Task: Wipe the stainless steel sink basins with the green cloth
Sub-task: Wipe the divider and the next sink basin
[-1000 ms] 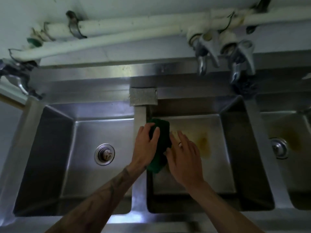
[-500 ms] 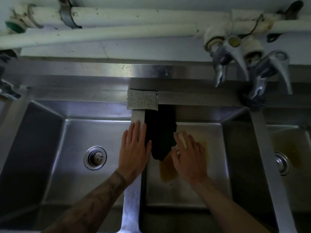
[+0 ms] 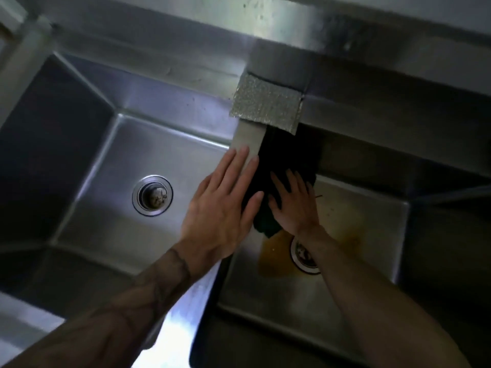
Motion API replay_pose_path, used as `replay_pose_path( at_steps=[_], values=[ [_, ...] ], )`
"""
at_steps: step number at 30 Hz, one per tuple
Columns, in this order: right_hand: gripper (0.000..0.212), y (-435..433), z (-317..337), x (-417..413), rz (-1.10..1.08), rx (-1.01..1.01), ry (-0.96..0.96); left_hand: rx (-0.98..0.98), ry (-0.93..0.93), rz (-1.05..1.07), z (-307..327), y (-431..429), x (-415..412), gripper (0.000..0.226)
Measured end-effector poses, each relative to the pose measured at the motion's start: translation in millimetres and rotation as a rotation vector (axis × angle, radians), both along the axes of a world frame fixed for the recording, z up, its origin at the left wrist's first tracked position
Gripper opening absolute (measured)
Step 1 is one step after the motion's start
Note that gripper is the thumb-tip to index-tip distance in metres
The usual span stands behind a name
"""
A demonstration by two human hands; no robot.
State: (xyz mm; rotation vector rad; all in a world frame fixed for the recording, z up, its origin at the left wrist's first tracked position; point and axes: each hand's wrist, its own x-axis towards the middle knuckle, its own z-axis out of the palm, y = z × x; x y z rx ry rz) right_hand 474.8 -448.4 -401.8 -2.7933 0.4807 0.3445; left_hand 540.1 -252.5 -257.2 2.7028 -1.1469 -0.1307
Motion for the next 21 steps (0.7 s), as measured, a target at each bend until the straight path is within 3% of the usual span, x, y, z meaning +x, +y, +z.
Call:
replay_pose_path(
  at_steps=[5,11,16,21],
  values=[
    [0.071,-10,-36,-12,0.005,-0.087,-0.086,0.03,-0.042,-0.011,-5,0,1,0.067],
    [0.061,-62,-42,-64,-0.156,-0.176,-0.101,-0.018,-0.085,0.01,-4,1,-1,0.066],
    [0.074,2,-50,-16,-0.459,-0.166,-0.179,-0.014,-0.1,0.017,-6,1,-1,0.066],
    [0.059,24,-60,-6,-0.166,-0.175,-0.233,-0.027,-0.099,0.009,-7,1,-1,0.065]
  ],
)
